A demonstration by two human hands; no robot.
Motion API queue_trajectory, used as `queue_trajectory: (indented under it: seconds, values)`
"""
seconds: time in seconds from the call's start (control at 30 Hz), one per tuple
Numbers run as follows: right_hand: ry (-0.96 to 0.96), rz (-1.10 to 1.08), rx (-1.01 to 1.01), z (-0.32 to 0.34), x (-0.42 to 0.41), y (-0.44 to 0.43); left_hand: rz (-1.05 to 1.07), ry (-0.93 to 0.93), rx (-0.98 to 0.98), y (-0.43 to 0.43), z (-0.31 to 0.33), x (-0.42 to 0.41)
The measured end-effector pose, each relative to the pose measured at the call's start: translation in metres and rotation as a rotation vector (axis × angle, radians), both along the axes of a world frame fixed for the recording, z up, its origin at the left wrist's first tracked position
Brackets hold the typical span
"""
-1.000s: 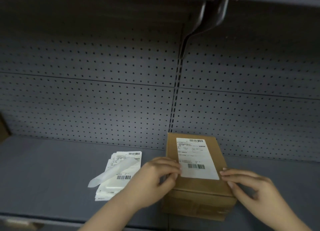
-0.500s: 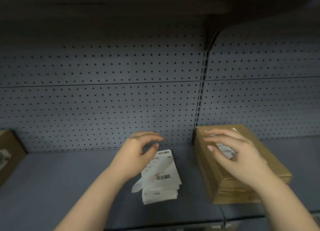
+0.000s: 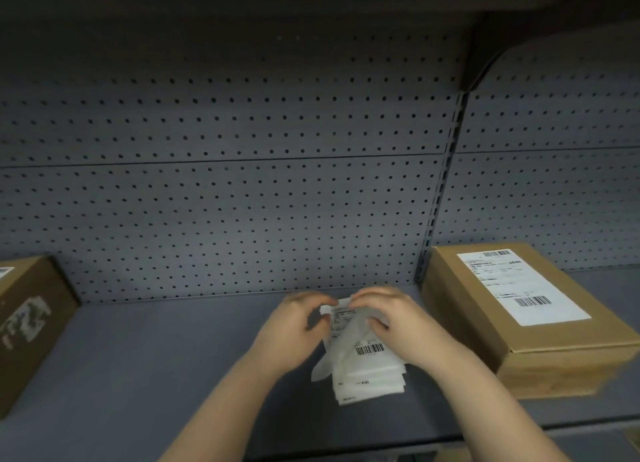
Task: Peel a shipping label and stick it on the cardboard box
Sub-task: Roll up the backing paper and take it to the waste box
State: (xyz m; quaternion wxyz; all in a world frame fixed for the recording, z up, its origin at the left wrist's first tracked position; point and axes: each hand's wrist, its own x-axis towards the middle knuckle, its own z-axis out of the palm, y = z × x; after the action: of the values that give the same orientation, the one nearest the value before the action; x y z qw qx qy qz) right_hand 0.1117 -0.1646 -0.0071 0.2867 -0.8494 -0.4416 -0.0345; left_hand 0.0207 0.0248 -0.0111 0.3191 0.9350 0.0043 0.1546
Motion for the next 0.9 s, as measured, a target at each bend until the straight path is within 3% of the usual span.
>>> queue_trajectory:
  seconds: [0.13,0.37,0.6,0.9]
  values:
    - [0.055,0.009,-0.148,-0.029,0.011,0.012,-0.028,0.072,0.008,-0.003,-0.022,0.006]
    - [-0.027,-0.066,-0.275,-0.051,0.011,0.026,-0.034,0.121,0.057,-0.004,-0.033,0.011]
    - [-0.204,-0.117,-0.108,-0.025,-0.004,0.017,-0.011,0.085,-0.049,0.004,-0.024,0.013]
    - [-0.385,-0.389,0.131,0.056,-0.027,-0.047,-0.140,-0.162,-0.028,-0.049,0.059,0.033]
